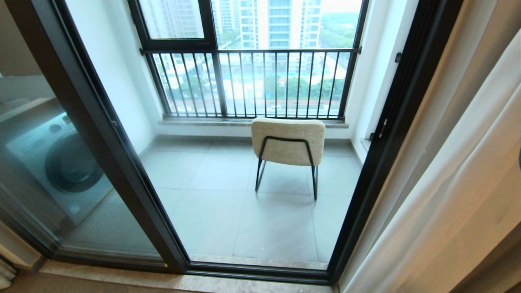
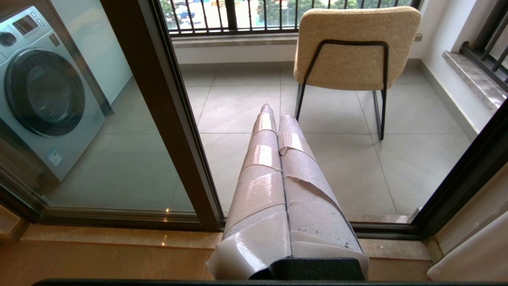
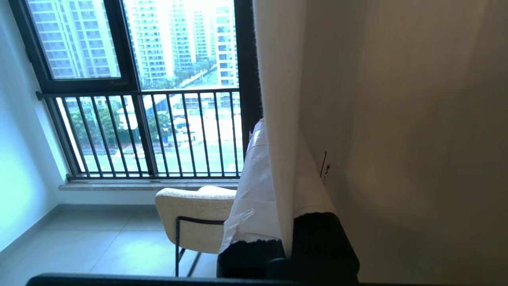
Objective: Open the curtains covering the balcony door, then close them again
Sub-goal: Close the inner curtains on both sides
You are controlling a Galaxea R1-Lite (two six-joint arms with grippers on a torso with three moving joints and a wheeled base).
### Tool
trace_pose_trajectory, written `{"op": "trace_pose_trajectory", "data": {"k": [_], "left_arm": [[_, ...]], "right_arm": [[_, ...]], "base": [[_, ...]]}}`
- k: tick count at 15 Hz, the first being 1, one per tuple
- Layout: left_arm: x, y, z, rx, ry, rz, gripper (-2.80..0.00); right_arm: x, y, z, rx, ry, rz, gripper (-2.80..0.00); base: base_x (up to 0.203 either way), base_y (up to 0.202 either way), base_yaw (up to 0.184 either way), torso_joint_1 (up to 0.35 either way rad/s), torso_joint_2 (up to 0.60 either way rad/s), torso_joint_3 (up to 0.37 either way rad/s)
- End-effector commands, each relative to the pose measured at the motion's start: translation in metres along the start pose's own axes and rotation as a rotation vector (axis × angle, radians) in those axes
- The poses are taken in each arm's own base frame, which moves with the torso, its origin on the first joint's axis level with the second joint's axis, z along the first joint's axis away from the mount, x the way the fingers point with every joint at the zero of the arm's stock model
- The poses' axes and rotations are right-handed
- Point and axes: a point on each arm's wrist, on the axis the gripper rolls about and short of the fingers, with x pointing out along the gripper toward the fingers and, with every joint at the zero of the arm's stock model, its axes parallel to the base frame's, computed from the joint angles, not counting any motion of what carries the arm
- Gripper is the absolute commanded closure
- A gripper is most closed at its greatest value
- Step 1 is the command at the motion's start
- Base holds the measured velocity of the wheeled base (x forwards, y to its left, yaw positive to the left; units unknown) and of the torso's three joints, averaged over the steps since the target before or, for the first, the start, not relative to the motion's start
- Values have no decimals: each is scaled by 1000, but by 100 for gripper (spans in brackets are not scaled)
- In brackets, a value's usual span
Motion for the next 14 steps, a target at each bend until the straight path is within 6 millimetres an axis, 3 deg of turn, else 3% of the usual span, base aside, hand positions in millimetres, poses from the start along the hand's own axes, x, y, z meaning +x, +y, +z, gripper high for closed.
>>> {"op": "trace_pose_trajectory", "data": {"k": [1,14], "left_arm": [[0,0,0,0,0,0,0],[0,0,0,0,0,1,0]], "right_arm": [[7,-1,-5,3,-2,1,0],[8,0,-2,5,-11,6,0]], "base": [[0,0,0,0,0,0],[0,0,0,0,0,0]]}}
